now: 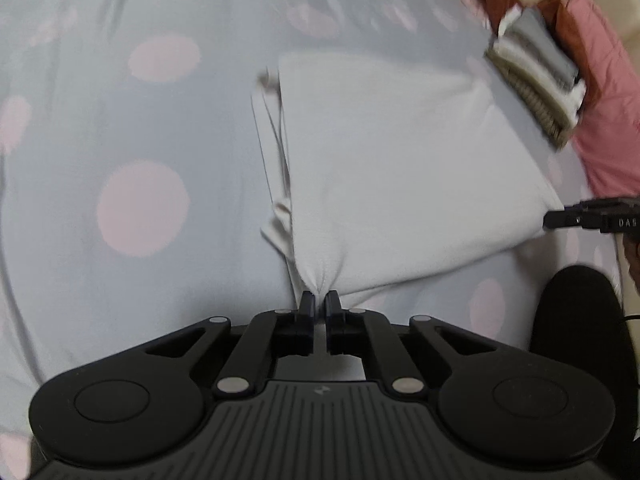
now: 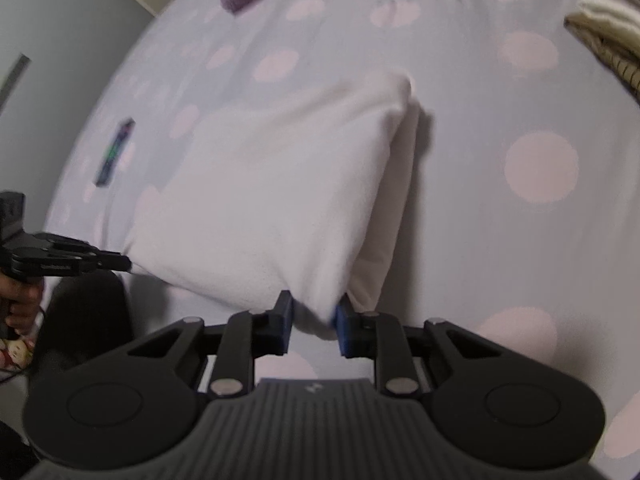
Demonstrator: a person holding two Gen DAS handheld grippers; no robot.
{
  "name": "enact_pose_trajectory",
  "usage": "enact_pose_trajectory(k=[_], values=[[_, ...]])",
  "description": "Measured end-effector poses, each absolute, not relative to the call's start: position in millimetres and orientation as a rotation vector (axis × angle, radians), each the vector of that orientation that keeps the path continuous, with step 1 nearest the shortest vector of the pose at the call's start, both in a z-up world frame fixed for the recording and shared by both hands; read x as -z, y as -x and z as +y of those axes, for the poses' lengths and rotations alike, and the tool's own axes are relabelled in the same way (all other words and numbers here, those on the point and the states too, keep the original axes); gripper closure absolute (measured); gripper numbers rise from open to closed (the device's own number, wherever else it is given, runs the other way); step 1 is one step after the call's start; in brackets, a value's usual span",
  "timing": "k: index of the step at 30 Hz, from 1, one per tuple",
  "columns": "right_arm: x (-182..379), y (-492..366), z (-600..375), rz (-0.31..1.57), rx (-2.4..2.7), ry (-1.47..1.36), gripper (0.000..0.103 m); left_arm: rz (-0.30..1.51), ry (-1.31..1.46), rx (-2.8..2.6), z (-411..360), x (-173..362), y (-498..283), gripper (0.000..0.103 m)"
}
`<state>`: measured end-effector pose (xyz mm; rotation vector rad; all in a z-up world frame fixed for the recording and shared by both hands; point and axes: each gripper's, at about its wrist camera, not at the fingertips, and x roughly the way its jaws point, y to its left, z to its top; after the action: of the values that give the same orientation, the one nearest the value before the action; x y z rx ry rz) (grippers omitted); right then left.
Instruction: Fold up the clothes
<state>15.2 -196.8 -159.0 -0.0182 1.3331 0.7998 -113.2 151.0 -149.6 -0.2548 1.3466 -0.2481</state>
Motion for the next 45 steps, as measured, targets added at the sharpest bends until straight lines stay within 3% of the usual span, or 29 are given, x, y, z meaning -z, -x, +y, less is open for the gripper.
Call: enact_pose_trajectory(k=[4,5,6,7,9,10,16,25,35,39,45], values=[[183.5,-11.6,-193.9,1.373,-0.788,0.042,0.078,1.400,0.181,0.254,132.5,169.9,106.6,0.098],[182.9,-11.0,-194.7,1.367,-0.795,0.040,0.076,1.407,0.171,0.260,130.8,169.6,104.5,0.093],[177.6,-11.5,-196.7,1.353,-0.806,0.031,0.070,1.415,0.163,0.261,132.6,166.3,102.1,0.083],[172.2,-12.5,-199.1,1.339,-0.813,0.024,0.057,1.425,0.155,0.260,135.1,162.6,99.6,0.077],[161.2,-17.9,-206.1,1.307,-0.799,0.020,0.032,1.418,0.145,0.245,143.0,151.4,95.6,0.057],[155.7,-20.9,-209.5,1.290,-0.793,0.018,0.027,1.397,0.144,0.228,149.0,143.3,94.3,0.054],[145.9,-57.1,-215.0,1.266,-0.759,-0.013,0.027,1.250,0.326,0.155,185.4,115.7,72.6,0.048],[170.9,-103.6,-188.7,1.323,-0.764,-0.043,0.023,1.317,0.401,0.212,175.0,167.8,31.1,0.049],[188.1,-110.0,-185.7,1.351,-0.760,-0.031,0.023,1.313,0.402,0.224,176.2,180.7,21.3,0.048],[195.7,-110.2,-187.4,1.357,-0.754,-0.030,0.023,1.303,0.423,0.242,175.2,189.9,18.9,0.036],[203.3,-107.6,-179.8,1.344,-0.750,-0.017,0.012,1.245,0.399,0.263,170.2,191.6,20.7,0.030]])
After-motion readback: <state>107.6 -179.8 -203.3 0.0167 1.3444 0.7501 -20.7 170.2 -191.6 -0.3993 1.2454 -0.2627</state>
